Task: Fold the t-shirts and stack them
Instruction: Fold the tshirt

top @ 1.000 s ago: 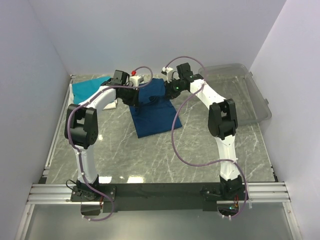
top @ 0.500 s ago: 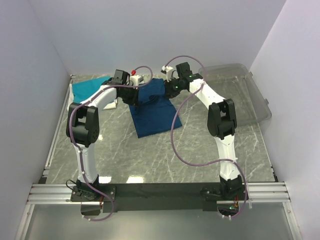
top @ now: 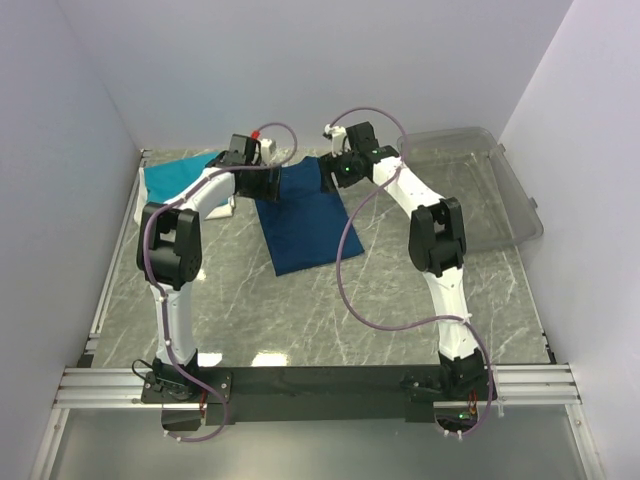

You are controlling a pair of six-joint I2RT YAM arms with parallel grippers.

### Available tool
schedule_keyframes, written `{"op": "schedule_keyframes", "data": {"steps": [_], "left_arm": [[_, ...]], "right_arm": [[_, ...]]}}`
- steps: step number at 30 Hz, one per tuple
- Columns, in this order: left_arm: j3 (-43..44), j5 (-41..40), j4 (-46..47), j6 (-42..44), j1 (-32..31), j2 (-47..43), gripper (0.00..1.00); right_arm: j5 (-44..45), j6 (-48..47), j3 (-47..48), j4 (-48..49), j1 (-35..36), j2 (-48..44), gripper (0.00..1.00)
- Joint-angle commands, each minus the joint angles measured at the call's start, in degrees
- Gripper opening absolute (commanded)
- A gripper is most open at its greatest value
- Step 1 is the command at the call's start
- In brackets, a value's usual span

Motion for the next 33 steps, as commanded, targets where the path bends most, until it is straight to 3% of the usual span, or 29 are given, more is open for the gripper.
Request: {"op": "schedule_keyframes", "data": {"steps": [1,5,9,10,11,15,19,26,33], "left_arm": [[4.62,-9.57,6.37,-6.76,0.44,-2.91,0.74],[5.16,-12.57,4.8,-5.97,0.44,-5.89,0.72],[-2.46,-8.98,1.9,-5.7,0.44,-11.78,0.67],[-3.97,-7.14,1.02,-6.05,0.44,-14.4,0.66],[-5.72,-2.86,-0.3,-7.27,0.09,-15.91,0.65],[-19.06,1.75,-0.4,-11.49,-4.12,-23.2,0.65],[-29.45,2.46,1.7,-20.19,-10.53,-29.44,0.66],[-46.41,-2.64,8.56,-32.67,-13.45,-39.03,0.67],[-49.51,-0.53,13.57,-34.62,-13.45,-38.16,0.66]], "right_arm": [[7.63,5.68,3.62,5.02,0.11,-2.23,0.76],[4.4,3.32,1.43,4.51,-1.91,-4.87,0.76],[-23.5,-13.35,-1.29,-6.64,-5.43,-9.68,0.73],[-25.48,-19.92,-5.91,-9.19,-5.78,-11.27,0.73],[-26.37,-24.42,-8.22,-11.3,-5.79,-12.77,0.73],[-26.73,-44.45,-23.66,-16.94,-5.7,-22.07,0.73],[-22.88,-53.97,-34.22,-15.81,-5.7,-28.16,0.74],[-16.91,-52.69,-40.58,-11.16,-4.82,-29.66,0.74],[-10.39,-37.42,-35.15,-8.77,-3.68,-23.69,0.7]]}}
